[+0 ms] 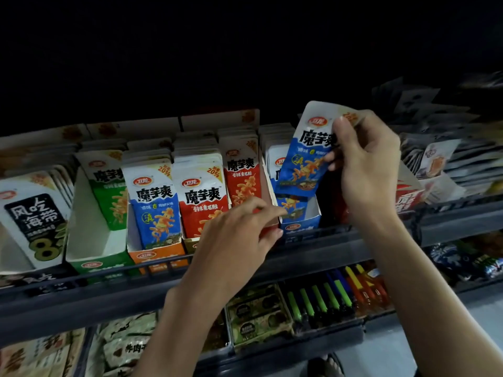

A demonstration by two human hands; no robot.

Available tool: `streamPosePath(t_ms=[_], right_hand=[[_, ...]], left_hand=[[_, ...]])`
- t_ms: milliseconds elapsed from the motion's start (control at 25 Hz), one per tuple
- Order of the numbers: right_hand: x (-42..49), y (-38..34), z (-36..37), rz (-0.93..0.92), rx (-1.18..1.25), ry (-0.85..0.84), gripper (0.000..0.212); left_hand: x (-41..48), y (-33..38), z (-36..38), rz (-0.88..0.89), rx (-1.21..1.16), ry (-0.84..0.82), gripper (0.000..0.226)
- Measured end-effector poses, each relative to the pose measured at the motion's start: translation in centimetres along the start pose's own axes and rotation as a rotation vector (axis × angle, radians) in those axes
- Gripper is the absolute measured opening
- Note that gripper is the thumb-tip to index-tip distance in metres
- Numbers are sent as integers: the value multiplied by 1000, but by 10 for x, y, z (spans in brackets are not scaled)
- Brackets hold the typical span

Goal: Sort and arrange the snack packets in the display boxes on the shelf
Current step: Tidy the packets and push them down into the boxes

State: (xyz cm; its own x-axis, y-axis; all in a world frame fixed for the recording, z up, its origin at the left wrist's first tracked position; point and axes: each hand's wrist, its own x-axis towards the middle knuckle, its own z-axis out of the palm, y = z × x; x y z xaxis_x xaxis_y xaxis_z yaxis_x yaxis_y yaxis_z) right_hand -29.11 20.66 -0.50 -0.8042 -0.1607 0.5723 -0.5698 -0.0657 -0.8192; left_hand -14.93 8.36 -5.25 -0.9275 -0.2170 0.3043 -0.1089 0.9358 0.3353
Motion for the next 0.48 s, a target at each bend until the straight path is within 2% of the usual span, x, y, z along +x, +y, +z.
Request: streamPosePath(t_ms=[160, 360, 400, 480], right_hand=[[-3, 13, 1, -22, -97, -10, 14], [-1, 29, 3, 73, -360, -281, 6], [-1, 29, 2, 94, -406, -321, 13], [-3, 28, 3, 110, -496, -367, 39]], left_hand=[[4, 3, 7, 1, 91, -34, 39], [6, 2, 9, -6, 117, -58, 39], [6, 2, 9, -7, 119, -61, 39], [6, 2, 9, -16, 118, -70, 39]])
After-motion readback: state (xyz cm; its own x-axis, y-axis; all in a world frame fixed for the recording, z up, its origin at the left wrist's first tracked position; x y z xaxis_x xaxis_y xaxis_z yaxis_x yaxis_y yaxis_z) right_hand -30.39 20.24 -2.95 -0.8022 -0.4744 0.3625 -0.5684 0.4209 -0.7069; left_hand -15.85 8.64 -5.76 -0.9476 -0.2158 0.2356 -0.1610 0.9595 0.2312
